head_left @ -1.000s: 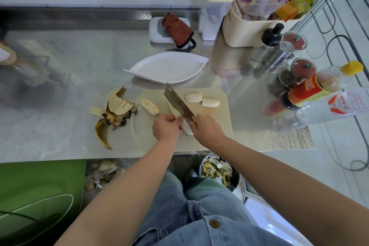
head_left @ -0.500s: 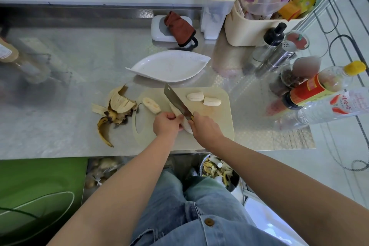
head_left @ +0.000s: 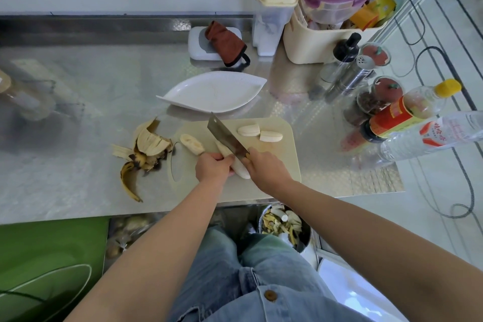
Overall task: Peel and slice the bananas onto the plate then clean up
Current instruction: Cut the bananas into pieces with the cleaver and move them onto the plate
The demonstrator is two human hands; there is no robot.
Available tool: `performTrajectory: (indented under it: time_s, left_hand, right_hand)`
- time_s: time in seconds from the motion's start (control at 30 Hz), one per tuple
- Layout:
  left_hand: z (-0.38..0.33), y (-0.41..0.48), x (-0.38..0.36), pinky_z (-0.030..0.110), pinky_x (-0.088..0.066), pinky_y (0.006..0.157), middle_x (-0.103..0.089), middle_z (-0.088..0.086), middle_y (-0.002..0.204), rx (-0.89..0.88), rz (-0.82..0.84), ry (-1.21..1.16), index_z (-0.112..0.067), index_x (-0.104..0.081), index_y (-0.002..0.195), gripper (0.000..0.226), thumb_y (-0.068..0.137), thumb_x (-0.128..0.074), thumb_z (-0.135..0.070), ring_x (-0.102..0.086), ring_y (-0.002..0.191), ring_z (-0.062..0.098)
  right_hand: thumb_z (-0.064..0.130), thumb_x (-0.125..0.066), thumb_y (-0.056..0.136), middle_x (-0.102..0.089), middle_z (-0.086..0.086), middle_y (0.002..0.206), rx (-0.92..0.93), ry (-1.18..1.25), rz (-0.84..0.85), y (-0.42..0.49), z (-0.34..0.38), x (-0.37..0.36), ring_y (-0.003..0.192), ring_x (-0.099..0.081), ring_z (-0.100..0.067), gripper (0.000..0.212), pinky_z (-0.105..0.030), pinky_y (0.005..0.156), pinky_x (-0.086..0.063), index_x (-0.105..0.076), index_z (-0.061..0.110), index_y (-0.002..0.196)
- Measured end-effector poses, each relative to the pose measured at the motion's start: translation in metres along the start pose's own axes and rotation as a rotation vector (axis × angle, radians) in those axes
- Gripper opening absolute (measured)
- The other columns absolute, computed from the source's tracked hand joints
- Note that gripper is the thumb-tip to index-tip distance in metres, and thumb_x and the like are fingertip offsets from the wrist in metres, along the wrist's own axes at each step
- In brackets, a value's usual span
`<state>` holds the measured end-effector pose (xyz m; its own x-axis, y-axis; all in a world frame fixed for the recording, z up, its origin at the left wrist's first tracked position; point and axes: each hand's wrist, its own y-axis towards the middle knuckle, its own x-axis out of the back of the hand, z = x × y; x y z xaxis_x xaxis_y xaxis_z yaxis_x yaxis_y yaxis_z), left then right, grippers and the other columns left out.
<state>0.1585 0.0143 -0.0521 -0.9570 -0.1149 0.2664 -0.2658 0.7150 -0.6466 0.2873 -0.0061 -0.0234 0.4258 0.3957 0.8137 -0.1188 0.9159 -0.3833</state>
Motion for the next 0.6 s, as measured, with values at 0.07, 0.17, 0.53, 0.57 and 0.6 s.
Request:
performTrajectory:
  time_s: [0.07, 0.17, 0.53, 0.57, 0.6]
  left_hand:
    - [-0.001, -0.001, -0.001, 0.037, -0.059, 0.08, -0.071, 0.008, 0.092, 0.002, 0.003, -0.012, -0.009, -0.068, 0.092, 0.013, 0.083, -0.074, -0.017, -0.071, 0.072, 0.023]
    - [-0.001, -0.001, -0.001, 0.038, -0.06, 0.078, -0.07, 0.009, 0.09, 0.014, 0.006, -0.045, -0.004, -0.069, 0.1, 0.021, 0.083, -0.074, -0.015, -0.07, 0.069, 0.022]
    - [0.001, -0.004, -0.002, 0.038, -0.06, 0.077, -0.069, -0.001, 0.074, -0.035, -0.027, 0.025, -0.018, -0.064, 0.071, 0.015, 0.084, -0.072, -0.016, -0.071, 0.066, 0.02]
    - [0.001, -0.004, -0.003, 0.038, -0.059, 0.078, -0.067, -0.004, 0.07, -0.042, -0.037, 0.046, -0.02, -0.062, 0.068, 0.019, 0.085, -0.071, -0.017, -0.071, 0.065, 0.021]
    - [0.001, -0.004, -0.003, 0.038, -0.059, 0.078, -0.067, -0.005, 0.068, -0.045, -0.042, 0.061, -0.022, -0.06, 0.066, 0.021, 0.085, -0.07, -0.019, -0.071, 0.065, 0.021]
  right_hand:
    - [0.035, -0.036, 0.101, -0.053, -0.004, 0.074, 0.01, -0.008, 0.007, -0.003, -0.004, 0.005, 0.063, -0.049, -0.023, 0.022, -0.032, 0.054, -0.034, -0.041, 0.017, 0.089]
    - [0.033, -0.037, 0.101, -0.054, -0.007, 0.077, 0.023, -0.039, 0.033, -0.013, -0.013, 0.002, 0.068, -0.052, -0.027, 0.02, -0.033, 0.059, -0.039, -0.04, 0.016, 0.09]
    - [0.032, -0.037, 0.101, -0.056, -0.008, 0.081, -0.007, -0.063, 0.009, -0.01, -0.013, -0.009, 0.068, -0.051, -0.026, 0.021, -0.033, 0.06, -0.038, -0.042, 0.014, 0.093]
    - [0.033, -0.037, 0.101, -0.056, -0.007, 0.081, -0.004, -0.069, 0.003, -0.006, -0.011, -0.009, 0.067, -0.05, -0.025, 0.02, -0.033, 0.06, -0.037, -0.042, 0.015, 0.093]
    - [0.033, -0.037, 0.101, -0.056, -0.007, 0.08, 0.002, -0.068, -0.005, -0.003, -0.01, -0.007, 0.066, -0.05, -0.025, 0.021, -0.032, 0.059, -0.036, -0.043, 0.015, 0.094]
